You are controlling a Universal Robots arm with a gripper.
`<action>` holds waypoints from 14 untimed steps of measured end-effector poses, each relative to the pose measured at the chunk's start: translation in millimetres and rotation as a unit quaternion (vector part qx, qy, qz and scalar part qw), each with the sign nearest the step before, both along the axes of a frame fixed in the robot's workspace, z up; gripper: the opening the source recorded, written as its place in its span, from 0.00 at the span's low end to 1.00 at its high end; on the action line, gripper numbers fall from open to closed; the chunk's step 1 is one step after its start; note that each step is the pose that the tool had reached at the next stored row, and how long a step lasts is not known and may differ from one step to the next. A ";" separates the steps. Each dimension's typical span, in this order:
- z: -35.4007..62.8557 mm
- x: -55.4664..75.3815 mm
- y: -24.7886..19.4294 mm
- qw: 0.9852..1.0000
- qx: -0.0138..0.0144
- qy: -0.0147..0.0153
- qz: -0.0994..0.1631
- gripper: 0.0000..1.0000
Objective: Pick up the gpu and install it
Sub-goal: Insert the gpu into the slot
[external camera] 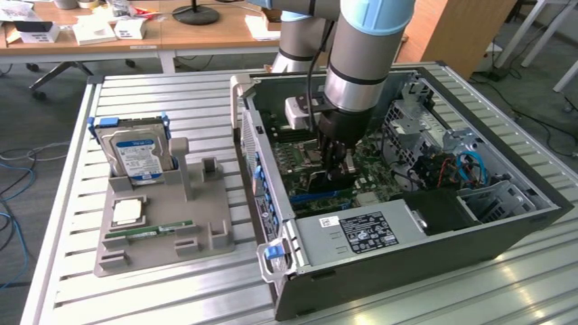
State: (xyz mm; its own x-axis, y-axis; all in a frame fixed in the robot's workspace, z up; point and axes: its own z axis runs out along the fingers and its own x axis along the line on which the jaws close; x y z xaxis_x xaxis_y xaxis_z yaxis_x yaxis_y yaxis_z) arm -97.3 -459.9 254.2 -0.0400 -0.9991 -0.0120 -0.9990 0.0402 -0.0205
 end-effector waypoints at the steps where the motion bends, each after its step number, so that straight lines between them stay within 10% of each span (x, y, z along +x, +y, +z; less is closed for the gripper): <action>1: -0.3 0.0 0.0 1.000 0.000 0.000 0.000 0.26; 14: -3.1 0.0 0.0 1.000 0.000 0.000 0.000 0.26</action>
